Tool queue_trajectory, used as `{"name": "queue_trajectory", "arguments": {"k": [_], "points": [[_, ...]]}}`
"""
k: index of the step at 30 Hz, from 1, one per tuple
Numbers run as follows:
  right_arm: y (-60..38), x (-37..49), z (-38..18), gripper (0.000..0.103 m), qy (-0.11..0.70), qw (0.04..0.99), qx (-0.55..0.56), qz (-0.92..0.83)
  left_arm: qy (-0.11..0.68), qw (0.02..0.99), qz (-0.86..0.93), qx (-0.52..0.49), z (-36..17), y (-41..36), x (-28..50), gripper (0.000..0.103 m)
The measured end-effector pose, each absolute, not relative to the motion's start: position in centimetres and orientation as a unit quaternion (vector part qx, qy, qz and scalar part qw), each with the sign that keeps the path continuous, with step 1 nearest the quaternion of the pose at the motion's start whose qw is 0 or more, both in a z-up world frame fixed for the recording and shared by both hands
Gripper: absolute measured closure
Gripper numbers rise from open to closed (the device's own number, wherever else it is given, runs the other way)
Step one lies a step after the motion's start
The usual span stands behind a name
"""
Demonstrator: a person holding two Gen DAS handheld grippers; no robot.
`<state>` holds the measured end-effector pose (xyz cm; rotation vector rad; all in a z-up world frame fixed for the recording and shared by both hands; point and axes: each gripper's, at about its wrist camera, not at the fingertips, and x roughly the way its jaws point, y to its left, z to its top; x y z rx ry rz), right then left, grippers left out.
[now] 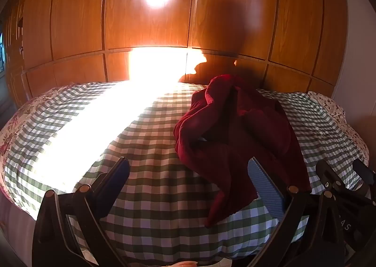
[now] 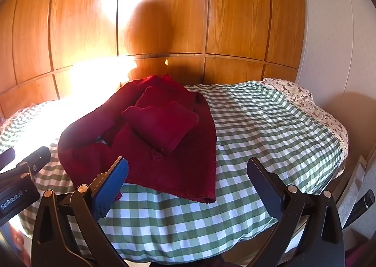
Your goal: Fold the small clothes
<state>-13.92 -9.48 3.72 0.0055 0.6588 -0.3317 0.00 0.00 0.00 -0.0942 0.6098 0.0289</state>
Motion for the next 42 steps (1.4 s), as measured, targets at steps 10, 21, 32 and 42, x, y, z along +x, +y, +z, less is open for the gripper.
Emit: {"name": "queue_trajectory", "arguments": {"k": [10, 21, 32, 42], "points": [[-9.49, -13.91, 3.72, 0.003, 0.323, 0.932, 0.003, -0.162, 0.301, 0.953, 0.014, -0.045, -0.05, 0.06, 0.25, 0.003], [-9.48, -13.91, 3.71, 0.003, 0.324, 0.932, 0.002, -0.163, 0.304, 0.952, 0.014, -0.044, -0.24, 0.09, -0.08, 0.003], [-9.48, -13.89, 3.70, 0.003, 0.326, 0.931, 0.002, -0.162, 0.305, 0.951, 0.014, -0.044, -0.37, 0.05, -0.04, 0.003], [-9.51, -13.86, 3.69, 0.003, 0.327, 0.931, 0.002, -0.162, 0.306, 0.951, 0.015, -0.043, -0.54, 0.02, -0.08, 0.003]]}}
